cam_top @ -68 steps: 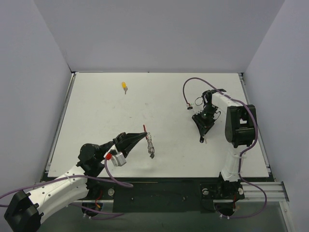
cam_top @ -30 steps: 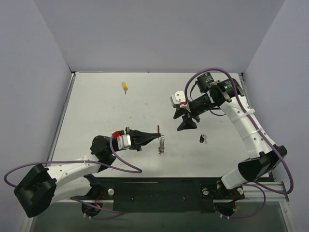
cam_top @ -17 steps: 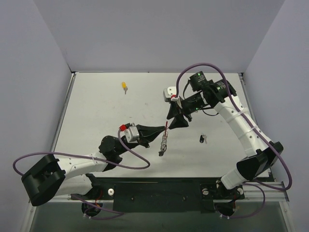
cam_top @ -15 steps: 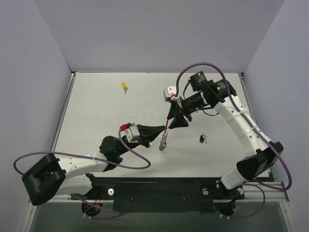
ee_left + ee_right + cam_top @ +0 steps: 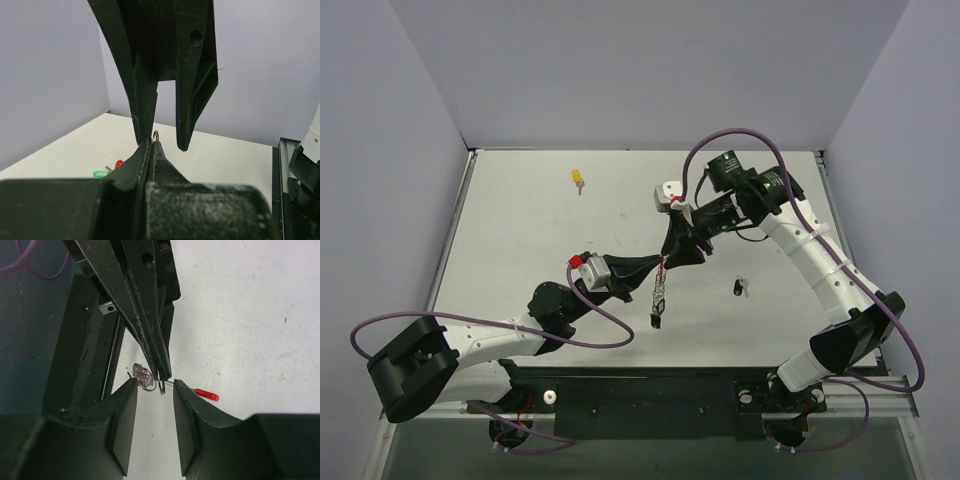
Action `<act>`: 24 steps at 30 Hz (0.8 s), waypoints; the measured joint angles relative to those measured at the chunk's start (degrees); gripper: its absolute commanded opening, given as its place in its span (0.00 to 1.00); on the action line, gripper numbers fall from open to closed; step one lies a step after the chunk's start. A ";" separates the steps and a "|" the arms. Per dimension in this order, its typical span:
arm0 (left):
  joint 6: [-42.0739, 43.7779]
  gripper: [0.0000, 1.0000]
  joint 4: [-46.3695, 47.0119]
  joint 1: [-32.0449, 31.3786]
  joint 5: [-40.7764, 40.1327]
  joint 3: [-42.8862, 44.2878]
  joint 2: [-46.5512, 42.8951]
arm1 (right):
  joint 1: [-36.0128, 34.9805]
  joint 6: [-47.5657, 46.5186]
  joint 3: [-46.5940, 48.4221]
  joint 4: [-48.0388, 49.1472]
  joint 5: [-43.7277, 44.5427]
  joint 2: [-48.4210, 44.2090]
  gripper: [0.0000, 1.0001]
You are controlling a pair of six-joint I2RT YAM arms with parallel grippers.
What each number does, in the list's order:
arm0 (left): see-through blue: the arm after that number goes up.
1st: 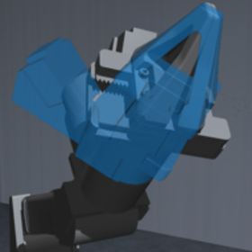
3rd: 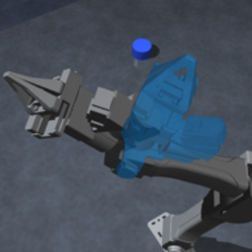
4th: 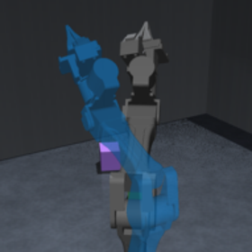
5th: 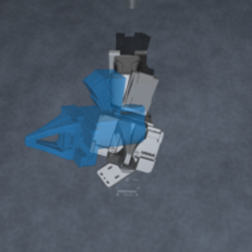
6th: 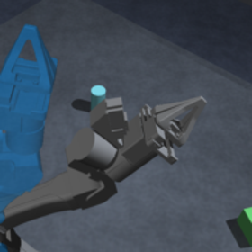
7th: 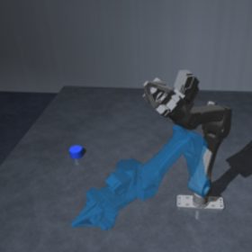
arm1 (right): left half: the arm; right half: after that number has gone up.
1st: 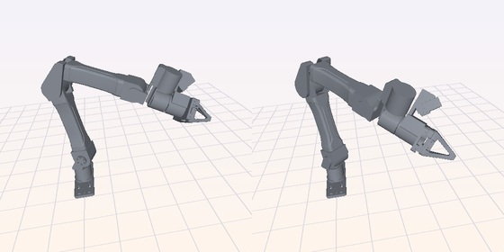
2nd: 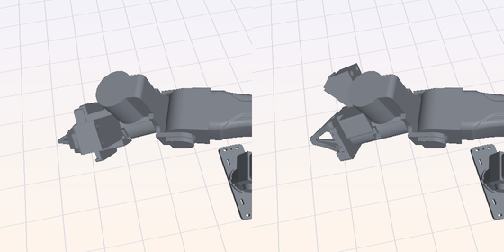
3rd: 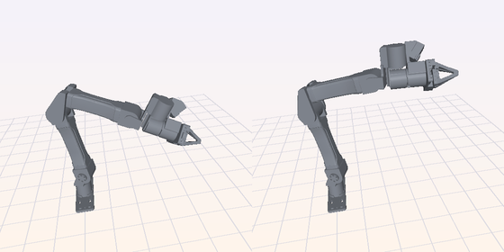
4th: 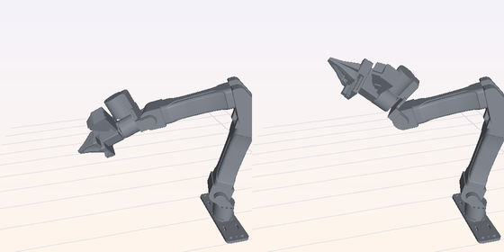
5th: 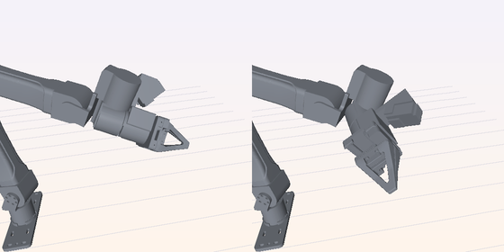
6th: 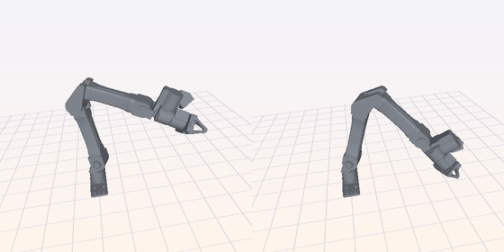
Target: Put the keys on the keyring
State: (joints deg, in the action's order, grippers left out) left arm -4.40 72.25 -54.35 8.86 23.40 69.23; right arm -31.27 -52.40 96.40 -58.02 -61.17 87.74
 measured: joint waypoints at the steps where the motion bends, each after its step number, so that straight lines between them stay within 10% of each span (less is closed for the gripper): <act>1: 0.00 0.00 0.00 0.00 -0.11 0.00 0.00 | -0.09 0.02 0.00 0.00 -0.02 0.00 0.28; 24: -1.27 0.00 0.00 -0.11 -1.57 0.00 0.00 | -0.28 -0.35 -1.09 0.46 -0.37 0.02 0.18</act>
State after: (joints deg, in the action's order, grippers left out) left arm -5.67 72.25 -54.46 7.29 23.40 69.23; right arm -31.55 -52.75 95.31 -57.56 -61.54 87.77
